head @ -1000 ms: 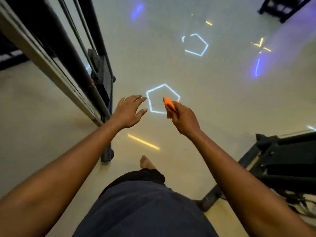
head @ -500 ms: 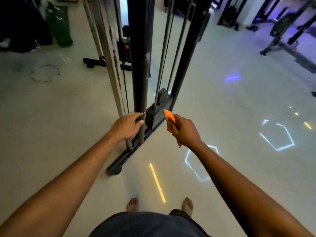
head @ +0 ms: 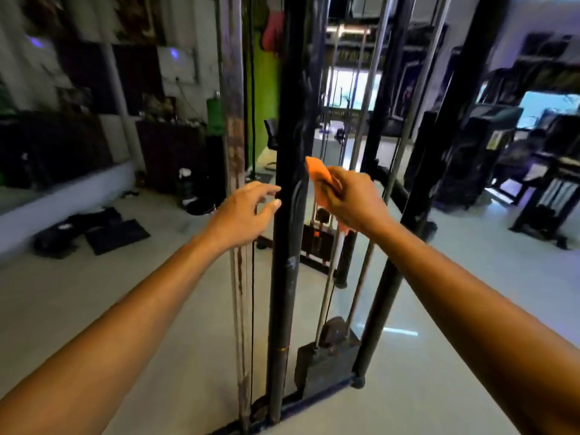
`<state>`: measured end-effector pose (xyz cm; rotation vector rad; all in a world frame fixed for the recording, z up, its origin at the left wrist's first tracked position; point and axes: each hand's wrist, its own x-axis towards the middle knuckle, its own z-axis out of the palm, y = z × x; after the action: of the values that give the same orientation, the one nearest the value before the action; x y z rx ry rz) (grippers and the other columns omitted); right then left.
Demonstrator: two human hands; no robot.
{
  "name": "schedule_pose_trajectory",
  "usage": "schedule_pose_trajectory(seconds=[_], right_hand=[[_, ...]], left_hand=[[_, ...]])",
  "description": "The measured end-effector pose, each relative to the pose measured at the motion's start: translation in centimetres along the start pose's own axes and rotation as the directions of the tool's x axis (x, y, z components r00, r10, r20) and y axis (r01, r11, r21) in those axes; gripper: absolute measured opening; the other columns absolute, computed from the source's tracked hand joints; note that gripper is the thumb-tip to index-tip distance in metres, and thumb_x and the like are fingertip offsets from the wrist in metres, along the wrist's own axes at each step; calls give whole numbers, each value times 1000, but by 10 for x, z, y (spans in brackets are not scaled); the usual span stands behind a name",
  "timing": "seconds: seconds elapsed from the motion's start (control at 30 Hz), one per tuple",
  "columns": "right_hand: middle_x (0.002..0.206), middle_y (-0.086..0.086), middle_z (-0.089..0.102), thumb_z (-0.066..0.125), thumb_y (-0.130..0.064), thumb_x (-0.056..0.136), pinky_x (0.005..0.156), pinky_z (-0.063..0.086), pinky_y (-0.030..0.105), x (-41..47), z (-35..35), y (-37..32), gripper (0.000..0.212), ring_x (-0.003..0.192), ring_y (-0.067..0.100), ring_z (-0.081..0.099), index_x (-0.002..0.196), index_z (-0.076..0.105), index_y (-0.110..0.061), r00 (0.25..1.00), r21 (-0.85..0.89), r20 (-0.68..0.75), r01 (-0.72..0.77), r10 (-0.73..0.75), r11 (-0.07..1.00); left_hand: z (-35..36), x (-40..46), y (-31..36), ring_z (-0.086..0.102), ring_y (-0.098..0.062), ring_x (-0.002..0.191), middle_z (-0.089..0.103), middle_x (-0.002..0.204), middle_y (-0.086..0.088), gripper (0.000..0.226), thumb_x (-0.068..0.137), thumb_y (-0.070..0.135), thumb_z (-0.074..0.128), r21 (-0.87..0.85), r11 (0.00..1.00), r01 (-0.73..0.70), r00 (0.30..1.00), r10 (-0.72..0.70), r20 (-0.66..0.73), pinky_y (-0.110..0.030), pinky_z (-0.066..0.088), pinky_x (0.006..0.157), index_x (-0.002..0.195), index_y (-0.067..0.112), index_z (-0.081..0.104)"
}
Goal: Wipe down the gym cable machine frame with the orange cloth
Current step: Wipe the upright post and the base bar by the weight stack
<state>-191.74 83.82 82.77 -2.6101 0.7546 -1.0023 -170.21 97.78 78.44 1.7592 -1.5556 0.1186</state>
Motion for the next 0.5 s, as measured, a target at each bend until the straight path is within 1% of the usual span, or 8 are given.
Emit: schedule_pose_trajectory(seconds=[0.07,0.13,0.2,0.27,0.33,0.4,0.43,0.5], right_hand=[[104,-4,75,63,-32,108,87,59,41,45,-46,-13,22,92,18,72,128,69,-24,991,-37,-90,99,-102,994],[103,-2,77,64,-35,108,87,61,48,90,-90,-27,22,92,20,72,125,71,-23,960,-87,-195,185,-199,979],[103,-1,77,61,-41,108,85,61,49,130,-131,-44,27,91,20,73,125,71,-24,921,-145,-271,246,-278,958],[100,-1,76,58,-45,107,83,61,49,167,-166,-60,31,88,20,72,126,69,-23,885,-209,-328,274,-331,939],[97,-3,75,56,-48,108,79,60,43,201,-195,-74,32,84,17,71,124,69,-23,851,-255,-380,280,-362,926],[91,-3,73,57,-47,110,72,54,38,233,-218,-88,29,78,16,69,114,70,-22,813,-305,-426,285,-397,909],[89,-1,73,58,-45,110,70,53,38,246,-227,-96,28,77,19,68,109,70,-21,795,-337,-439,285,-418,897],[89,1,73,57,-43,110,72,57,44,273,-243,-111,27,80,24,70,105,70,-20,777,-392,-443,281,-447,876]], left_hand=[[-36,47,33,63,-7,112,64,126,13,40,106,47,59,49,996,-69,997,71,-31,-38,56,99,142,30,64],[-72,96,63,61,-8,114,61,126,15,42,106,50,59,125,984,-129,989,136,-49,-35,53,98,144,31,63],[-108,144,87,62,-10,119,62,133,16,45,103,55,58,193,964,-183,974,205,-101,-37,53,100,143,33,62],[-141,191,103,64,-13,119,65,134,13,42,102,52,59,199,954,-224,949,260,-179,-40,55,99,139,32,65],[-172,235,117,65,-16,119,68,132,7,32,106,36,61,166,950,-263,919,299,-257,-40,54,100,136,27,68],[-198,276,127,66,-18,123,71,132,0,30,108,24,60,97,946,-309,887,323,-330,-38,52,106,136,21,69],[-210,293,134,66,-18,123,72,131,-1,29,109,23,60,39,945,-326,876,317,-363,-37,52,106,136,21,69],[-233,328,147,66,-19,121,71,125,2,26,110,26,59,-97,940,-328,883,268,-386,-35,53,96,135,25,67]])
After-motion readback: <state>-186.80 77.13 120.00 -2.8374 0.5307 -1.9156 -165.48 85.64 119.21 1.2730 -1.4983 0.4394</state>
